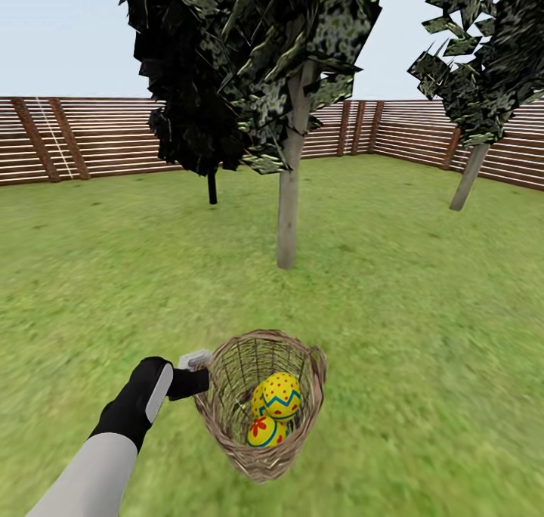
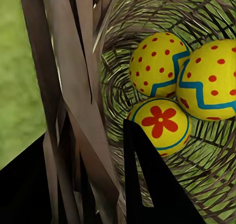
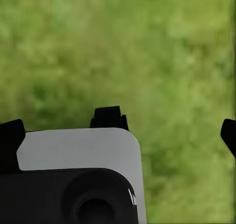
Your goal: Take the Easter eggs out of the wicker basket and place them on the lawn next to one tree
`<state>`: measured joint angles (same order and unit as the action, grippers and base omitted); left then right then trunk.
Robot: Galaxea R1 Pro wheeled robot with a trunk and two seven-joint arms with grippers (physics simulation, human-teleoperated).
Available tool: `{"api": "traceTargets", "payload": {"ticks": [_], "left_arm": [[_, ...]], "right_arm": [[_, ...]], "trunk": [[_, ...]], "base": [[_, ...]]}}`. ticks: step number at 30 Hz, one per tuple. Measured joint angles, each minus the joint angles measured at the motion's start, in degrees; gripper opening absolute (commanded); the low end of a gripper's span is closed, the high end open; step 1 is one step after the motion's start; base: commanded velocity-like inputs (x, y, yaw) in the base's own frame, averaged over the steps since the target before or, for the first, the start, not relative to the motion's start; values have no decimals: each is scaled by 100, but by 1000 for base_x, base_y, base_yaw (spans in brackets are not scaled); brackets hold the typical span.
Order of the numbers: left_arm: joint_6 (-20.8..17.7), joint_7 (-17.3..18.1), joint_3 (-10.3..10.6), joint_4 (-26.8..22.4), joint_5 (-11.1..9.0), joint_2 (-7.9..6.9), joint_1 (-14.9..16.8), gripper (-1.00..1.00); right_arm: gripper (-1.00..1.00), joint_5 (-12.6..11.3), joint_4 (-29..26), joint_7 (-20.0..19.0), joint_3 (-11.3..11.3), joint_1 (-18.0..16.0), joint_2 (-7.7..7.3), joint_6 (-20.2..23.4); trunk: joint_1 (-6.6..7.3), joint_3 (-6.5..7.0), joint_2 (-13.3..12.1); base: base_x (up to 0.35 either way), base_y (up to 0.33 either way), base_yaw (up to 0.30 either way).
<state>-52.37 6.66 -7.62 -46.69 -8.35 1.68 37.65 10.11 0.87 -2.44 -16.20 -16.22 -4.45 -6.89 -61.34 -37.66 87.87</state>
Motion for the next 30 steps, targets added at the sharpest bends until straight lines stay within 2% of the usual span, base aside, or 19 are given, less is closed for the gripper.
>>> {"api": "traceTargets", "payload": {"ticks": [7, 9, 11, 16, 20, 23, 30], "left_arm": [[-1, 0, -1, -14, 6, -3, -3, -100], [-2, 0, -2, -23, -24, -54, -4, -100], [1, 2, -2, -24, 51, -76, -2, -100], [-4, -2, -1, -28, -52, -78, -1, -100], [0, 2, -2, -27, 32, -79, -1, -100], [-3, -1, -1, -35, -27, -78, -1, -100], [-2, 0, -1, -35, -7, -78, -1, -100]], "right_arm": [[100, 0, 0, -2, 0, 0, 0, 1], [100, 0, 0, 1, 0, 0, 6, 7], [100, 3, 0, 0, 0, 0, 9, 17], [100, 0, 0, 2, 0, 0, 9, 11], [100, 5, 0, -4, 0, -1, 7, 9], [100, 9, 0, -4, 0, 0, 9, 9], [100, 9, 0, -4, 0, 0, 9, 9]], "trunk": [[0, 0, 0], [0, 0, 0], [0, 0, 0], [0, 0, 0], [0, 0, 0], [0, 0, 0], [0, 0, 0]], "base": [[311, -95, 0], [313, -80, 0], [313, -77, 0], [314, -41, 0], [316, -1, 0], [316, 0, 0], [316, 0, 0]]}}
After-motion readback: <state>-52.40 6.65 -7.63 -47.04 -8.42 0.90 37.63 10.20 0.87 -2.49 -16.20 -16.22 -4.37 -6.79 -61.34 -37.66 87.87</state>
